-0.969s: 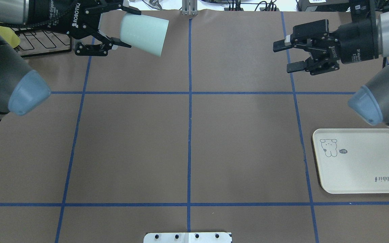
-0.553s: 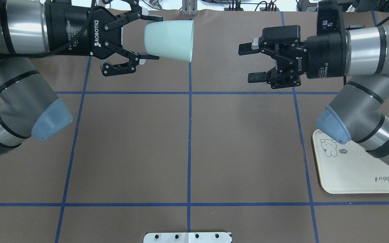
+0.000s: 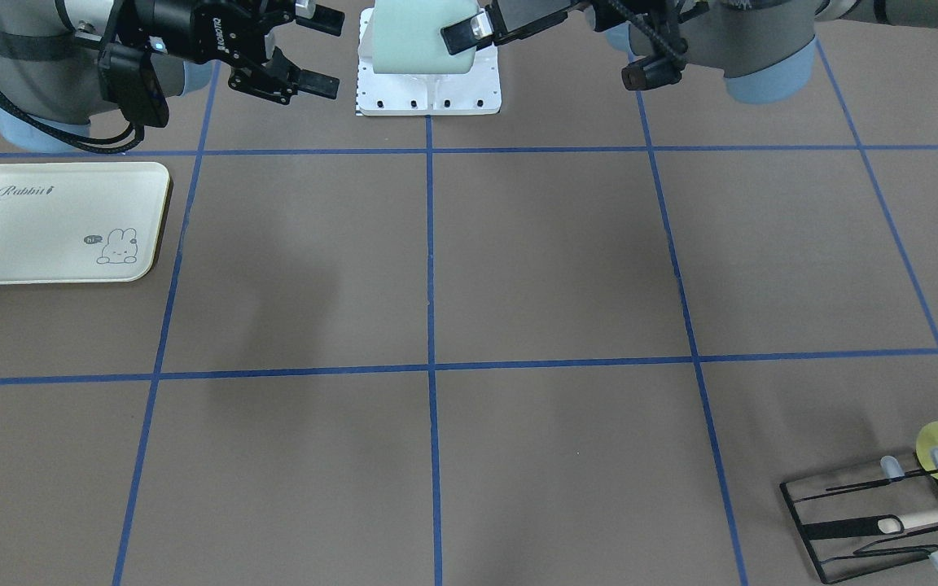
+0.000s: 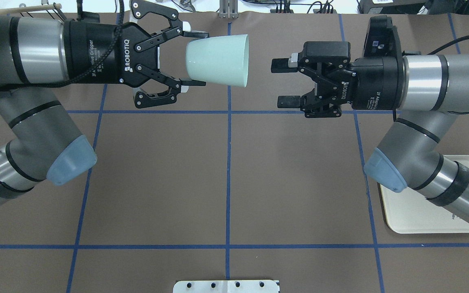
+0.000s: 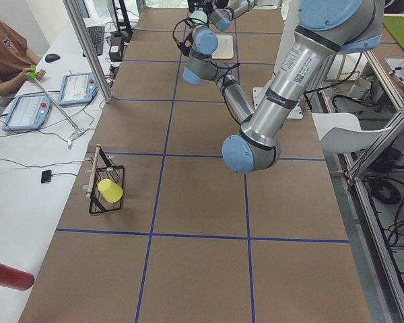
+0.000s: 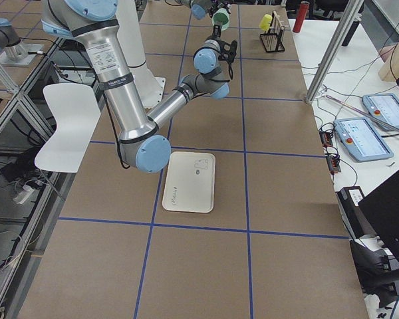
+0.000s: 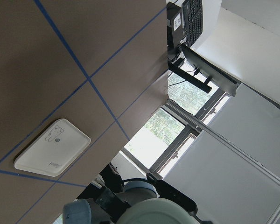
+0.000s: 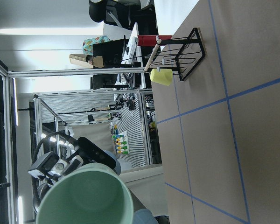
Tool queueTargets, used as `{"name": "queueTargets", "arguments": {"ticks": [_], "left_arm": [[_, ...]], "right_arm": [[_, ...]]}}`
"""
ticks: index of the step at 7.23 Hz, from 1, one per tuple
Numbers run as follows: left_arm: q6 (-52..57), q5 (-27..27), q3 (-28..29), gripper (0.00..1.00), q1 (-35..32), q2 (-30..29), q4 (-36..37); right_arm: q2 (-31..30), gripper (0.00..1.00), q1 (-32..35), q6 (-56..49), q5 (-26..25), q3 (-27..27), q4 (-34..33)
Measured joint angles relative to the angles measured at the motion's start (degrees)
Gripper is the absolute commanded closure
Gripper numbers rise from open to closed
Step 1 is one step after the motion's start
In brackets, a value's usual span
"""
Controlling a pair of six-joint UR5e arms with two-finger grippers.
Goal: Left arm grabs green cup and hands to right arm on tray
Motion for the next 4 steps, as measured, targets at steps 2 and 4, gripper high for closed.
{"name": "queueTargets", "arguments": {"ticks": [2,4], "left_arm": [[-0.27,1.26,-0.28,1.0,1.34,-0.56,-0.02],[-0.3,3.09,-0.28,1.0,2.98,-1.45,0.15]], "right_arm": [[0.69,0.17,-0.48,0.11,-0.91,-0.15,0.38],[1.07,0.36,-0.94,0.16,-1.09,-0.2,0.89]]}}
